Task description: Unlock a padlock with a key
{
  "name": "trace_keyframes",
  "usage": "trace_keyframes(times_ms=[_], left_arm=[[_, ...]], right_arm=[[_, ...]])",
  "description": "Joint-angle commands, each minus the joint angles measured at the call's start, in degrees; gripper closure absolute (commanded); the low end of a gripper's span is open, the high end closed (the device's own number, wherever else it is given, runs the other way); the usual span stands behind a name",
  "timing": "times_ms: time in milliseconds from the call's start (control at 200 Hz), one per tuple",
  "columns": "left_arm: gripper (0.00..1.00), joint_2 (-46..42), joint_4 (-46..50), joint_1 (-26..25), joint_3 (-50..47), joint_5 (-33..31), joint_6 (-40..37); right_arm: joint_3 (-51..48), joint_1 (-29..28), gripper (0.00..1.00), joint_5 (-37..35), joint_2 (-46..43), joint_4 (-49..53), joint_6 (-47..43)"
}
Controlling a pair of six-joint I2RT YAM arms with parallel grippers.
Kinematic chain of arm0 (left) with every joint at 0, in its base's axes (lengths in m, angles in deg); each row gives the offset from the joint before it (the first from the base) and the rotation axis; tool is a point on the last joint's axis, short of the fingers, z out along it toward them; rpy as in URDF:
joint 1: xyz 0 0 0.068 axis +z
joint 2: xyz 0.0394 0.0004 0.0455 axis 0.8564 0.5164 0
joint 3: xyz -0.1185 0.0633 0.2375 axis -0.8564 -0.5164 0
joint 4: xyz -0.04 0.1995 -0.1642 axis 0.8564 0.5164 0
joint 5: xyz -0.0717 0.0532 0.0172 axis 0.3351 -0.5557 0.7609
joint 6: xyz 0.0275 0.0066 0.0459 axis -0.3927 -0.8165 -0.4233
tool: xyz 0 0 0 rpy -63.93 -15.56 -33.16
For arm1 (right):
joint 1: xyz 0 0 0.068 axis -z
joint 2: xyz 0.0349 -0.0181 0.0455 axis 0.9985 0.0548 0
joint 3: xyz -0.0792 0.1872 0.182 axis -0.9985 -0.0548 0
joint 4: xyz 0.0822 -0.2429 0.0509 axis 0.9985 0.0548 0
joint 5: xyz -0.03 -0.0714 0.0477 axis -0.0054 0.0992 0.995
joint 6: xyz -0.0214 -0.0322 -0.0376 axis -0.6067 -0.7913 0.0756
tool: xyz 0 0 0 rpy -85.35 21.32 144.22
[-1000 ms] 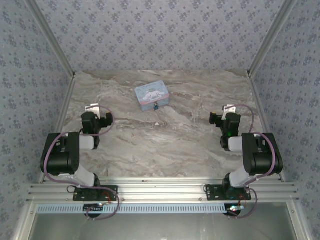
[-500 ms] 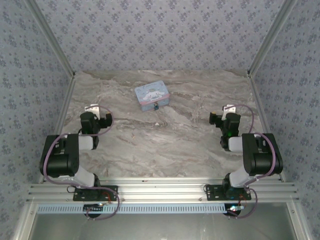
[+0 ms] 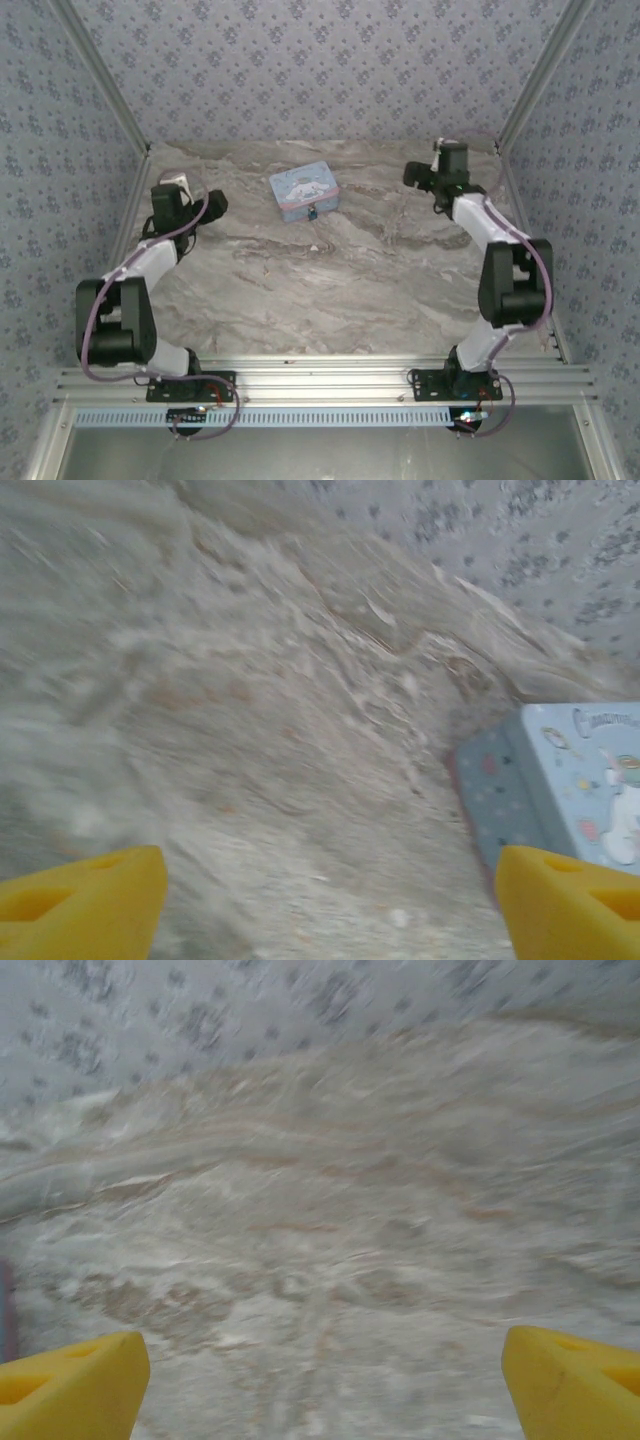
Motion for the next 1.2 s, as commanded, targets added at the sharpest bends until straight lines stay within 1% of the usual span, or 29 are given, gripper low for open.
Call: trace_keyframes(times_ms=[0, 150, 280, 350, 390, 500, 545, 655, 784, 949, 1084, 1194], left_arm=[[0.19, 6.21, 3.91, -2.98, 5.65, 8.74, 10.27], [0.24, 14.4, 3.62, -8.05, 13.01, 11.52, 13.01], [0.27, 19.91, 3.27, -10.71, 18.25, 13.25, 14.39], [0.29, 22.52, 3.59, -11.77, 20.64, 13.72, 14.71], [0.31, 23.99, 3.85, -12.25, 21.95, 14.19, 14.83], [0.39, 28.01, 4.47, -13.71, 25.05, 16.25, 15.54], [0.42, 29.41, 4.92, -14.41, 26.07, 17.24, 15.54], [0.45, 31.29, 5.29, -16.41, 27.05, 18.03, 15.28], [0.47, 31.56, 6.25, -19.18, 27.05, 18.64, 14.08], [0.48, 29.59, 9.73, -23.33, 25.64, 18.06, 10.8], [0.48, 25.87, 10.48, -26.93, 21.19, 16.42, 9.84], [0.48, 21.89, 10.49, -29.61, 16.68, 14.54, 9.41]], right_arm=[[8.27, -6.26, 0.07, 2.87, 7.35, 13.09, 5.58], [23.38, -12.69, 0.08, 4.78, 18.9, 18.06, 5.93], [34.46, -15.21, 0.1, 6.31, 27.69, 21.08, 6.46], [38.0, -15.5, 0.12, 8.87, 31.05, 21.23, 7.52], [39.28, -15.57, 0.16, 10.31, 32.3, 21.06, 8.22], [40.14, -15.59, 0.23, 13.39, 33.94, 19.87, 8.91], [39.2, -15.73, 0.26, 14.37, 33.87, 19.36, 8.84], [35.0, -16.12, 0.34, 15.68, 32.35, 18.51, 8.31], [25.12, -16.97, 0.35, 15.44, 27.01, 16.23, 6.46], [9.67, -18.37, 0.35, 13.33, 16.73, 12.8, 6.45], [-1.86, -20.53, 0.35, 10.21, 7.94, 11.8, 7.1], [-10.02, -22.47, 0.34, 6.64, 1.2, 12.46, 9.92]])
